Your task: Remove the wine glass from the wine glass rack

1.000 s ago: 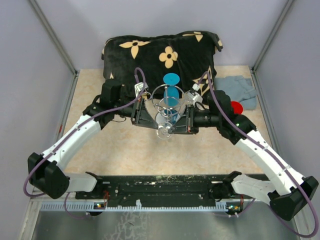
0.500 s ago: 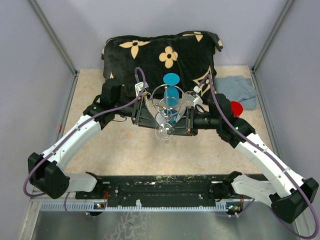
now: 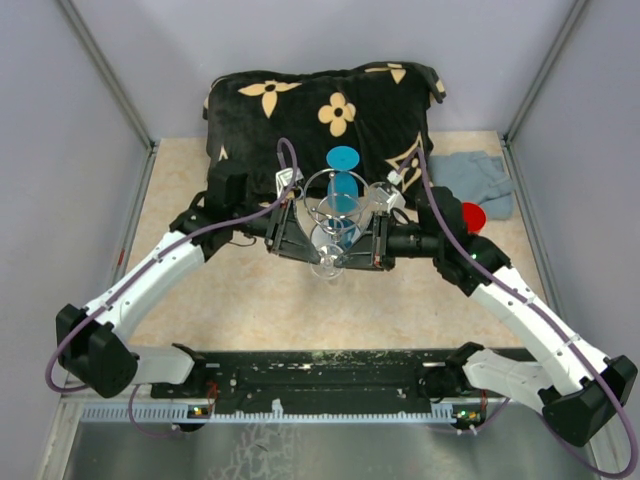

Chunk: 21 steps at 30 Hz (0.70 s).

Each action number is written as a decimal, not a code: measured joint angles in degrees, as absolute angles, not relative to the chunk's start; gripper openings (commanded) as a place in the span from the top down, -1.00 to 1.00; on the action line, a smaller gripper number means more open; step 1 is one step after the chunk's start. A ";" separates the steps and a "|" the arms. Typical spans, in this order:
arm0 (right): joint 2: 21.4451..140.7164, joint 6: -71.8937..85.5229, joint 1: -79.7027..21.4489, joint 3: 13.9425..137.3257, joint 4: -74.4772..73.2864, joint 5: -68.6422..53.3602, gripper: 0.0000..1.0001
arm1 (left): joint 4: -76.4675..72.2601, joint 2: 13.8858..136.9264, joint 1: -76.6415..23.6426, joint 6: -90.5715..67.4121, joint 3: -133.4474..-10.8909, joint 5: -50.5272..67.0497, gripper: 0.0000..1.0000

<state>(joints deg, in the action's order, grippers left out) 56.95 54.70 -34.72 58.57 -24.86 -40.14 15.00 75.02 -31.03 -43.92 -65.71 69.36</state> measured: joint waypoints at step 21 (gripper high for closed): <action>53.49 55.00 -34.76 59.42 -26.63 -36.93 0.09 | 15.42 75.64 -32.05 -42.54 -65.76 70.85 1.00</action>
<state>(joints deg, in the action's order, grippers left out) 53.49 55.00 -34.76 59.42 -26.63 -36.93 15.42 75.64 -32.05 -42.54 -65.76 70.85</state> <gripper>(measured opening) 0.434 0.025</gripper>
